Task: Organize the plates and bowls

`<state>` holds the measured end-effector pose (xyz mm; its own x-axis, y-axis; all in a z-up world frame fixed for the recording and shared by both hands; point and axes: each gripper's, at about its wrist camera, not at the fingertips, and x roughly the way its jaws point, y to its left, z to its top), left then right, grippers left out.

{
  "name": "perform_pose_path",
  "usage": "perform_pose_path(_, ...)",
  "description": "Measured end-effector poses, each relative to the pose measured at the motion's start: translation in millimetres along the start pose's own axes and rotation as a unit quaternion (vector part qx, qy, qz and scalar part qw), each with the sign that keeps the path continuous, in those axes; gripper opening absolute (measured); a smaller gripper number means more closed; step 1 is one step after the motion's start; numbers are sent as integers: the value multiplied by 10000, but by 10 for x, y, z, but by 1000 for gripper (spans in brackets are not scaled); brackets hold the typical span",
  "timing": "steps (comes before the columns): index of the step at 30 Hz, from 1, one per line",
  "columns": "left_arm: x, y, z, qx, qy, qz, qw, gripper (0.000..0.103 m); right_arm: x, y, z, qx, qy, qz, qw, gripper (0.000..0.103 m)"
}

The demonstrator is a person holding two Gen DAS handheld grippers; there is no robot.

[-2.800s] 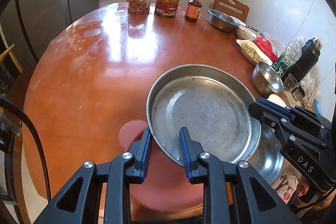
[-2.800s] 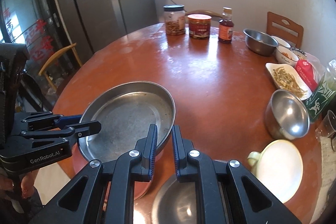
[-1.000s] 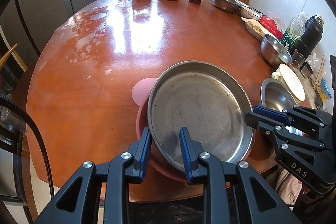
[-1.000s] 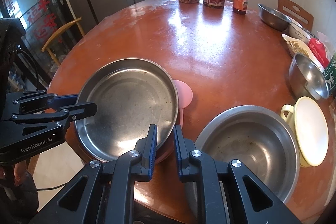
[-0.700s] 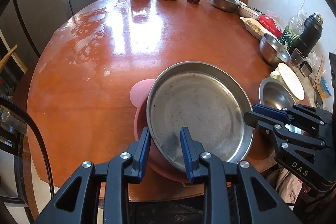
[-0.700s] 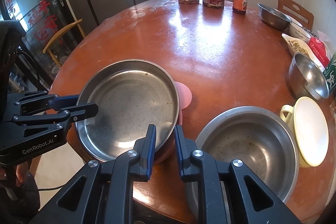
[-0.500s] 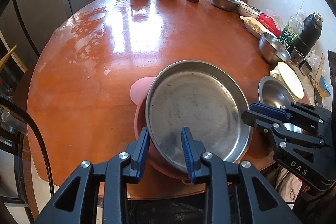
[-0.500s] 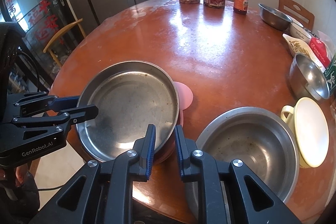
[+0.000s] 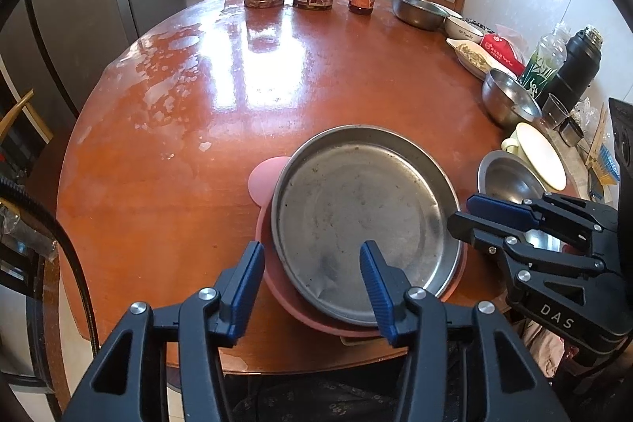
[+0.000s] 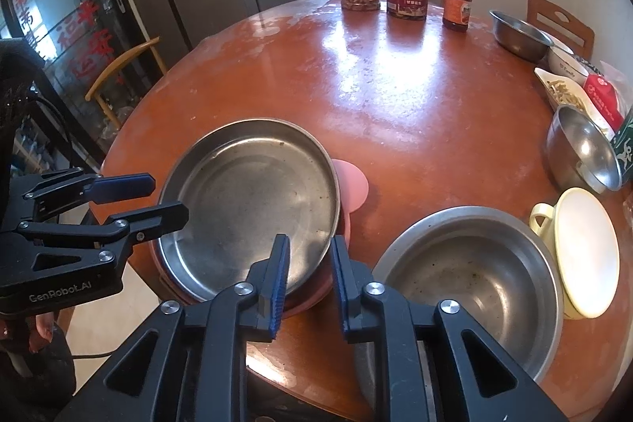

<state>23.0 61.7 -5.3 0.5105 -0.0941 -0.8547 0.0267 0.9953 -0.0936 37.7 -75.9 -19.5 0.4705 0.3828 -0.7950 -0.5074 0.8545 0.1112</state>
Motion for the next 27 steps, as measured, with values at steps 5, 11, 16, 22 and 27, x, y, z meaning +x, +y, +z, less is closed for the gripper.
perform_pose_path(5,-82,-9,21,-18,-125,-16,9999,50,-59,-38,3,60,-82,-7,9999,31)
perform_pose_path(11,-187,-101,85,46,-261,-102,9996,51,-202,-144,-6,209,-248,-43,9995,35)
perform_pose_path(16,-240,-281,190,181,-359,-240,9989,51,-392,-353,-29,457,-450,-161,9978,35)
perform_pose_path(22,-254,-584,368,436,-429,-456,9971,51,-698,-696,-80,816,-737,-393,9932,35)
perform_pose_path(27,-221,-892,523,662,-451,-583,9951,51,-970,-1070,-167,1201,-977,-701,9855,36)
